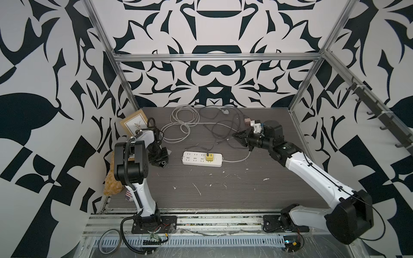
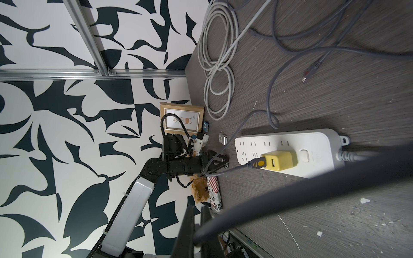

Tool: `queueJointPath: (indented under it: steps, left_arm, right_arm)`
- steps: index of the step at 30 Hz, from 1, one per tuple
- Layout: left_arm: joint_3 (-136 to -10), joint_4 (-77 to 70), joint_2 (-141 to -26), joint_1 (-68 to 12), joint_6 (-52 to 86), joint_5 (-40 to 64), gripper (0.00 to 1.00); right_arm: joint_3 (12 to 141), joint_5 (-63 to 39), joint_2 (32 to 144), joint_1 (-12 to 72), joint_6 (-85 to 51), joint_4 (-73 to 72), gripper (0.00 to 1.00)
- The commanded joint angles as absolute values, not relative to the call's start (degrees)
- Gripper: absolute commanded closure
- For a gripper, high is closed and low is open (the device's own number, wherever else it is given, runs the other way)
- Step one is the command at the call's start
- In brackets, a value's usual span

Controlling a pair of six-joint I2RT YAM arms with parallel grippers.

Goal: Charge mp3
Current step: Pick up the MP3 player from the center of the board.

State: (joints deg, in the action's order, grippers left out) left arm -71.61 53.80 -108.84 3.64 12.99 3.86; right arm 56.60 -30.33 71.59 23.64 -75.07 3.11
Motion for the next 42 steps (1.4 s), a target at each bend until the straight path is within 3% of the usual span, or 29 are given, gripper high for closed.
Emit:
queueJointPath:
  steps: [1, 7, 14, 35, 42]
  left_arm:
    - [-69.9, 52.9, -106.6, 3.6, 15.5, 9.6, 0.49]
    - [-65.3, 52.2, -103.0, 3.3, 19.5, 12.2, 0.46]
    - [-65.2, 54.5, -100.4, 3.3, 19.7, 9.3, 0.30]
    - [-69.8, 57.5, -108.8, -2.4, 10.5, 2.3, 0.48]
    - [-69.4, 55.1, -108.1, -2.6, 11.7, 0.6, 0.46]
  right_arm:
    - [56.9, -29.7, 70.0, 23.6, -75.2, 0.6, 1.00]
    - [57.1, -29.7, 70.4, 23.6, -75.1, 0.4, 1.00]
    - [56.9, -29.7, 70.3, 23.6, -75.1, 0.5, 1.00]
    - [58.0, -28.9, 70.3, 24.6, -75.3, 1.2, 1.00]
    - [57.7, -28.9, 69.9, 24.6, -75.1, 1.6, 1.00]
